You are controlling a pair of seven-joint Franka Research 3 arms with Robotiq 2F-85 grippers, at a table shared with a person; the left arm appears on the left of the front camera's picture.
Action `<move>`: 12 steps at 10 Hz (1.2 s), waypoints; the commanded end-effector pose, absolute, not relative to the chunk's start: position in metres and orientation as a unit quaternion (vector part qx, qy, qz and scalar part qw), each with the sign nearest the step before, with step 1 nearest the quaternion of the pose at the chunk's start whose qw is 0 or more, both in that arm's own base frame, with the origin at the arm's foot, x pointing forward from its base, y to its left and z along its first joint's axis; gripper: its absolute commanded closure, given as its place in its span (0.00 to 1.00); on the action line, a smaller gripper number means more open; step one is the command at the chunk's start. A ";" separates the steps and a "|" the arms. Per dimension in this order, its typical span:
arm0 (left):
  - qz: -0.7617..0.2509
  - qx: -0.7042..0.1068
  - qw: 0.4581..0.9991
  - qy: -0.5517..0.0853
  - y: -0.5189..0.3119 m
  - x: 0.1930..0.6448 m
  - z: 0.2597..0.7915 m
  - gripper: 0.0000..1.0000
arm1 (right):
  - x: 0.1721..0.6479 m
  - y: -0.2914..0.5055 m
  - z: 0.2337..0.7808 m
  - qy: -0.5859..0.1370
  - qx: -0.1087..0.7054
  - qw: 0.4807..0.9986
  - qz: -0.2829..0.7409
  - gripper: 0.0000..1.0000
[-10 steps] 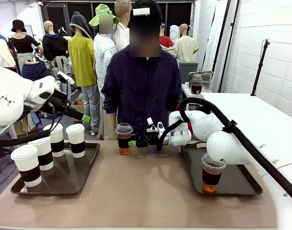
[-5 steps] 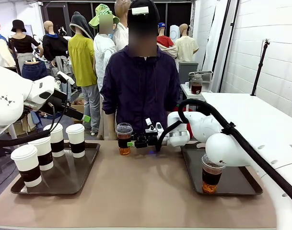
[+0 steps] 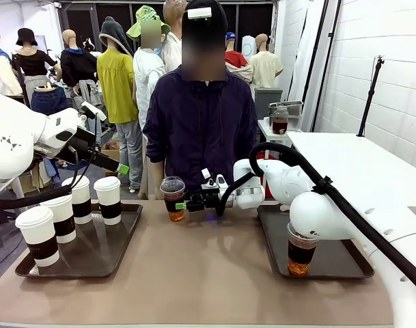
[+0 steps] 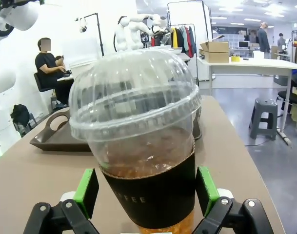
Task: Distribute the coffee onto the tray.
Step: Pick up another iced Americano from the middle of the table and place it on the right Handle tray.
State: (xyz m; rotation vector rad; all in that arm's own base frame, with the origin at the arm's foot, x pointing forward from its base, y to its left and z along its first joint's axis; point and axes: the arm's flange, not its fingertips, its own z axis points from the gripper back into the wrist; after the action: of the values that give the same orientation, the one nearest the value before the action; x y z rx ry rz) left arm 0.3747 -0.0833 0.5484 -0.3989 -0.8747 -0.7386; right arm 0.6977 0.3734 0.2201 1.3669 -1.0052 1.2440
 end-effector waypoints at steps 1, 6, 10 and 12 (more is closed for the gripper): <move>-0.346 -0.192 0.822 -0.410 -0.082 0.375 0.548 0.00 | 0.713 0.386 0.216 -0.398 0.550 0.515 0.523 0.00; -0.346 -0.192 0.822 -0.410 -0.082 0.375 0.548 0.00 | 0.719 0.396 0.209 -0.405 0.536 0.527 0.521 0.00; -0.346 -0.192 0.822 -0.410 -0.082 0.375 0.548 0.00 | 0.721 0.403 0.211 -0.407 0.544 0.523 0.514 0.00; -0.346 -0.192 0.822 -0.410 -0.082 0.375 0.548 0.00 | 0.720 0.401 0.213 -0.401 0.549 0.527 0.510 0.18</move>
State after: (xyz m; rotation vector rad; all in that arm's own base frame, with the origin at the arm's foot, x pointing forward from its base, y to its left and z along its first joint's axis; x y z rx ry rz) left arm 0.3747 -0.0833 0.5484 -0.3989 -0.8747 -0.7386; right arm 0.7039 0.3940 0.2125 1.3070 -0.9963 1.2246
